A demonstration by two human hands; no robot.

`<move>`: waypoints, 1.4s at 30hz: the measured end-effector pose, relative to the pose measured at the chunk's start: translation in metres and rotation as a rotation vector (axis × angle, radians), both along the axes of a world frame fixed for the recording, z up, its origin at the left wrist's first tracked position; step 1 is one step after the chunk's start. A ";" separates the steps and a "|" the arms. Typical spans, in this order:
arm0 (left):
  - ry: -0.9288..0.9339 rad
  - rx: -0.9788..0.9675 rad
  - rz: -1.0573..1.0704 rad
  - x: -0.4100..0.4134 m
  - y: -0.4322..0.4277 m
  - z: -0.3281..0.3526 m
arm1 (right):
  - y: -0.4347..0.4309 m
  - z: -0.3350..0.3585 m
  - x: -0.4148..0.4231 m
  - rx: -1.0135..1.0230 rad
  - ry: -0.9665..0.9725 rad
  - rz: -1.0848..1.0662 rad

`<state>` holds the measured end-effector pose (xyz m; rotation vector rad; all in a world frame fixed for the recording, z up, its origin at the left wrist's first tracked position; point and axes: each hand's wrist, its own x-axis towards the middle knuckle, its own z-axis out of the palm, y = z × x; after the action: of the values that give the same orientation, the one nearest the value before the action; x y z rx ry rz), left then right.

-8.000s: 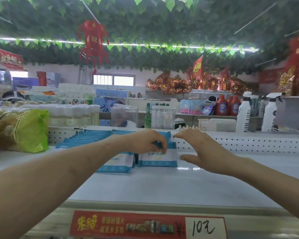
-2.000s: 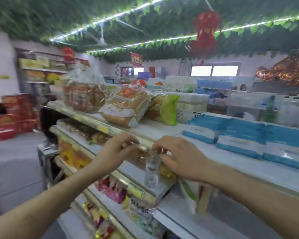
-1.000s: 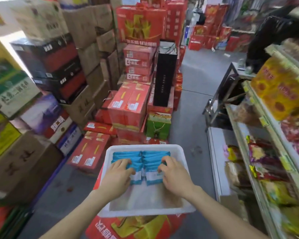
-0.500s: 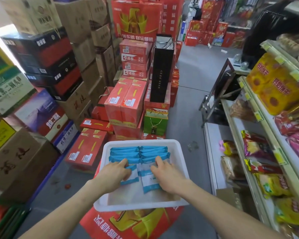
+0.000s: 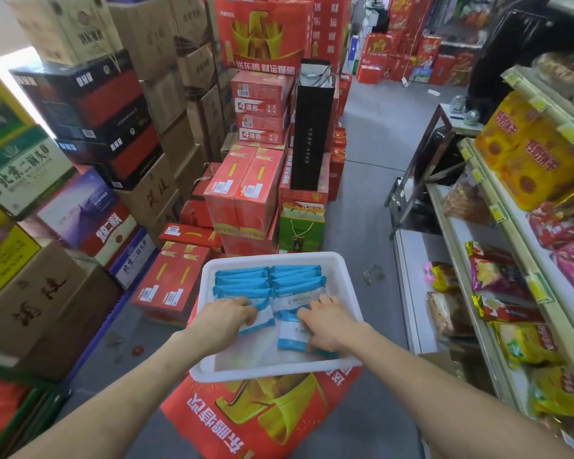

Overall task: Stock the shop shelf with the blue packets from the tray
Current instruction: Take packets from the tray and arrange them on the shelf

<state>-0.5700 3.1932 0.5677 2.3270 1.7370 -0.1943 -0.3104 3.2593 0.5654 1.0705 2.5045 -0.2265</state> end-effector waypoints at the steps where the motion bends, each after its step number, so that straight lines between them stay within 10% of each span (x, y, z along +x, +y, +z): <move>1: 0.001 0.006 0.007 0.001 -0.001 0.002 | 0.000 0.001 0.000 -0.011 0.005 -0.008; 9: -0.046 0.052 0.039 0.012 -0.008 0.013 | 0.001 0.020 0.002 -0.241 0.220 -0.126; 18: -0.426 0.064 0.030 0.057 0.075 0.121 | 0.036 0.154 0.097 0.005 0.446 -0.131; 28: -0.708 0.177 -0.634 0.369 0.182 0.358 | -0.047 0.402 0.370 0.544 0.392 -0.514; 42: -0.818 0.227 -1.421 0.790 -0.025 0.571 | -0.432 0.593 0.648 0.976 0.144 -1.205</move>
<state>0.2199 3.1681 1.1384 2.6913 -0.3866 0.6561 0.3378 2.8275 1.1586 2.8923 1.6405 0.6907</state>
